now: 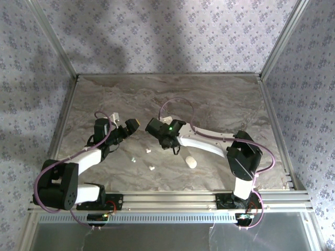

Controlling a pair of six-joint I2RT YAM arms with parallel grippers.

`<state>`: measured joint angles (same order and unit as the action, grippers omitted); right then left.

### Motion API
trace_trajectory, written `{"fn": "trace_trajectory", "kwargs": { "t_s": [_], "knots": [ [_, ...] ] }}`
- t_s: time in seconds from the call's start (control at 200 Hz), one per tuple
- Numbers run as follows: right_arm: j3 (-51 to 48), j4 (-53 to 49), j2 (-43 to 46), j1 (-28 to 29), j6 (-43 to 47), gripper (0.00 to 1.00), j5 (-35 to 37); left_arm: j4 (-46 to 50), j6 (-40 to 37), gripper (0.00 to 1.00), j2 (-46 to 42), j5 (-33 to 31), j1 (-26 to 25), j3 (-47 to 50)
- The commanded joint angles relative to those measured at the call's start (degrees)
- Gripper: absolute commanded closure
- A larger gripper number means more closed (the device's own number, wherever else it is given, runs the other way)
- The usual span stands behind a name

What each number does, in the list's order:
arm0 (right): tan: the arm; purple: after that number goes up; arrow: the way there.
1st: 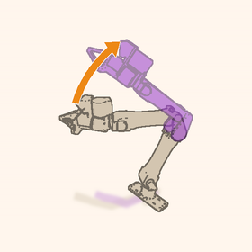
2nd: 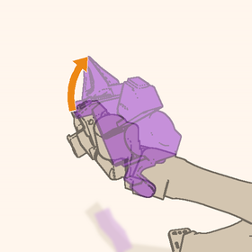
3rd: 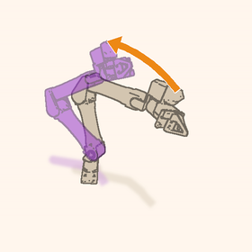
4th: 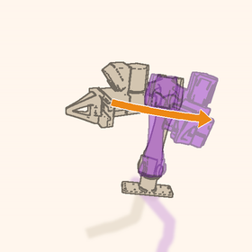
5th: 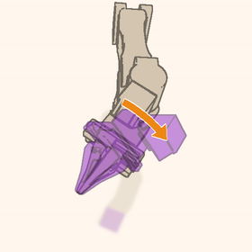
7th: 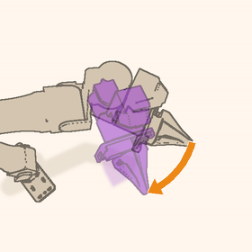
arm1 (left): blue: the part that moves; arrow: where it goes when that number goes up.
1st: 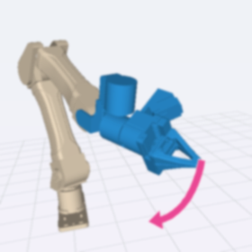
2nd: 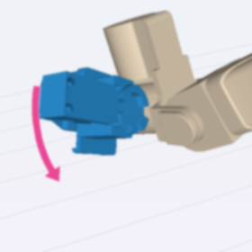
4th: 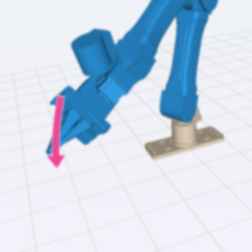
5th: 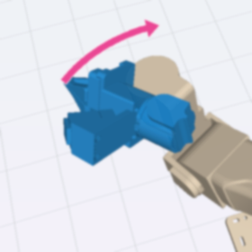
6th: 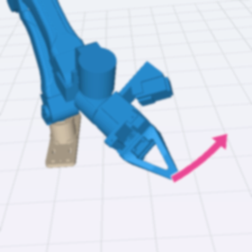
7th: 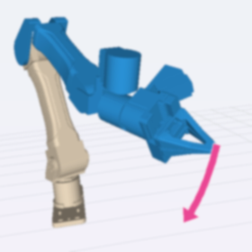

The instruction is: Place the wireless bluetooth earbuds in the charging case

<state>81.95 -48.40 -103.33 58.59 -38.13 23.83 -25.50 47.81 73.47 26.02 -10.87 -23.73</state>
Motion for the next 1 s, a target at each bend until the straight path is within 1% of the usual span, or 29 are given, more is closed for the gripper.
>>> {"fn": "trace_trajectory", "kwargs": {
  "t_s": [0.0, 0.055, 0.09, 0.3, 0.575, 0.999],
  "knots": [
    [3.0, -4.5, -2.5, -0.5, 1.7, 0.79, 5.7, -0.9, -1.1, 0.0, 0.8, -0.7, 0.4, 0.4],
    [4.4, -5.5, -3.7, -0.4, 1.7, 0.79, 6.5, -0.9, -1.1, 0.0, 0.8, -0.7, 0.4, 0.4],
    [5.2, -5.9, -4.4, -0.4, 3.8, 0.79, 7.6, -1.0, -1.1, 0.0, 0.9, -0.7, 0.4, 0.4],
    [7.9, -6.6, -8.4, -0.2, 4.8, 0.79, 9.9, -1.1, -1.2, 0.0, 1.1, -0.8, 0.3, 0.4],
    [9.2, -4.0, -11.9, -0.6, 6.6, 0.79, 9.4, -1.1, -1.3, 0.0, 1.3, -0.8, 0.3, 0.4],
    [9.4, -0.5, -15.0, -0.9, 8.8, 0.79, 8.7, -0.8, -1.5, 0.0, 0.9, -0.8, 0.3, 0.4]
  ]
}}
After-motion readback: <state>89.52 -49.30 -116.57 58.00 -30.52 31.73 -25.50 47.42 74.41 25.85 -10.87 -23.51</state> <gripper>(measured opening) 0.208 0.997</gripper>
